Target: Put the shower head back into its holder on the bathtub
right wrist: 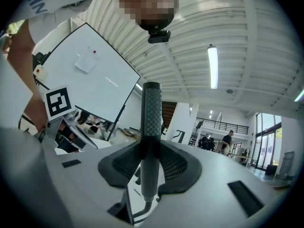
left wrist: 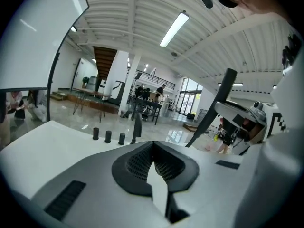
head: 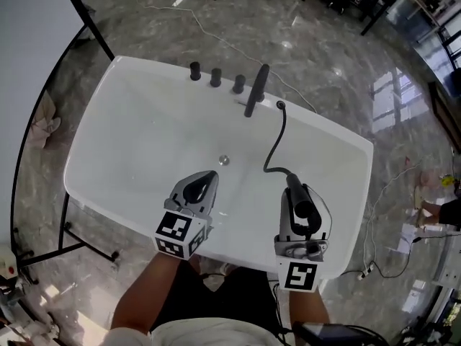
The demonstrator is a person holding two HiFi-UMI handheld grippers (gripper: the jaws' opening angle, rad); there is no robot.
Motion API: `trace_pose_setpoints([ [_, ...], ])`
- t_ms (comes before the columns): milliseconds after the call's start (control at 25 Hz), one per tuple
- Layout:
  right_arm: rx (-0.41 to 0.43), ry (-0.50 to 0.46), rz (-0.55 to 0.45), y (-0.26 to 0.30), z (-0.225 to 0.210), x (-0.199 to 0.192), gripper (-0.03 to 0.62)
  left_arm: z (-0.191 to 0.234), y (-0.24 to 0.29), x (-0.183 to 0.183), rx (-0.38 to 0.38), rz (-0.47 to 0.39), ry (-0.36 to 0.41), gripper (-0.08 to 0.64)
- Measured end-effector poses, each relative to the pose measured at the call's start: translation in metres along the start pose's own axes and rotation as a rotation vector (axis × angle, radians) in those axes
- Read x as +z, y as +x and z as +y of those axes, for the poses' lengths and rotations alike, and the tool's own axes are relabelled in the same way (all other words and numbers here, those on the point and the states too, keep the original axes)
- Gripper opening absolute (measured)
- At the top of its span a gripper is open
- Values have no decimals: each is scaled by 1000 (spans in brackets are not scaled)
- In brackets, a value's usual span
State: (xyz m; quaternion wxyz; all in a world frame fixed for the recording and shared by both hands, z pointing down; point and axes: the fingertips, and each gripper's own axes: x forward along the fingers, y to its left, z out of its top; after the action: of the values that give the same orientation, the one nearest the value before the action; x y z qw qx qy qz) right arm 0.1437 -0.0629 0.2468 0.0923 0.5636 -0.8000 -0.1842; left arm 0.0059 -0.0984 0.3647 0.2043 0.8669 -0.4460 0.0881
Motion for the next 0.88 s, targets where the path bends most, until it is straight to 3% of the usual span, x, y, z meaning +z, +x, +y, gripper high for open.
trace_pose_setpoints([
  [400, -120, -96, -167, -5, -93, 122, 124, -71, -12, 96, -100, -82, 58, 18],
  [600, -158, -114, -235, 26, -115, 128, 124, -66, -15, 109, -107, -82, 110, 18],
  [880, -207, -142, -253, 71, -148, 121, 124, -45, -6, 106, -82, -84, 61, 18],
])
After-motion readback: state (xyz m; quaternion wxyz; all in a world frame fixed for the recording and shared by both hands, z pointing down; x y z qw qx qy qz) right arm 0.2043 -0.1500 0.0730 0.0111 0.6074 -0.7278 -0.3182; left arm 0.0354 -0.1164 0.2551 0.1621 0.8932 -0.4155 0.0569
